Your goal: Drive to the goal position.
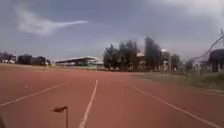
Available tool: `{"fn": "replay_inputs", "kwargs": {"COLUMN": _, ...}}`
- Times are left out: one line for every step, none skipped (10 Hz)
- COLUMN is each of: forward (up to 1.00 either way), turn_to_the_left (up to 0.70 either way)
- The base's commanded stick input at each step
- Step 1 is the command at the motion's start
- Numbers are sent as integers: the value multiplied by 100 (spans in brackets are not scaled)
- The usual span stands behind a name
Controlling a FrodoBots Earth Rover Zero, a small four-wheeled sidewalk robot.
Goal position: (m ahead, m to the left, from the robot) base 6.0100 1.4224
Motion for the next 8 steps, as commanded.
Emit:
{"fn": "replay_inputs", "kwargs": {"forward": 70, "turn_to_the_left": 0}}
{"fn": "replay_inputs", "kwargs": {"forward": 70, "turn_to_the_left": 0}}
{"fn": "replay_inputs", "kwargs": {"forward": 70, "turn_to_the_left": 0}}
{"fn": "replay_inputs", "kwargs": {"forward": 70, "turn_to_the_left": 0}}
{"fn": "replay_inputs", "kwargs": {"forward": 70, "turn_to_the_left": 0}}
{"fn": "replay_inputs", "kwargs": {"forward": 70, "turn_to_the_left": 0}}
{"fn": "replay_inputs", "kwargs": {"forward": 70, "turn_to_the_left": 0}}
{"fn": "replay_inputs", "kwargs": {"forward": 70, "turn_to_the_left": 0}}
